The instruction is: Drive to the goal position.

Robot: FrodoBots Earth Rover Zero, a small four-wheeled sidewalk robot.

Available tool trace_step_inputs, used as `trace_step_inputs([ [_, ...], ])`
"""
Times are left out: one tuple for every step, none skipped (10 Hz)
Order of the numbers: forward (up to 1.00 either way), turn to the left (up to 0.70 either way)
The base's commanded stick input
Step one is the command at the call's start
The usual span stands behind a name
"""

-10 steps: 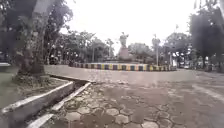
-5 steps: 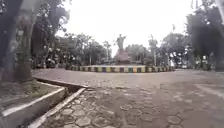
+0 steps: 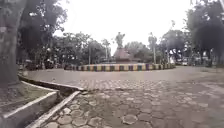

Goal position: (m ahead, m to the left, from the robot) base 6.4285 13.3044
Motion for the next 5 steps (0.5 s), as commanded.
trace_step_inputs([
  [0.70,0.00],
  [0.70,0.00],
  [0.70,0.00],
  [0.70,0.00],
  [0.70,0.00],
])
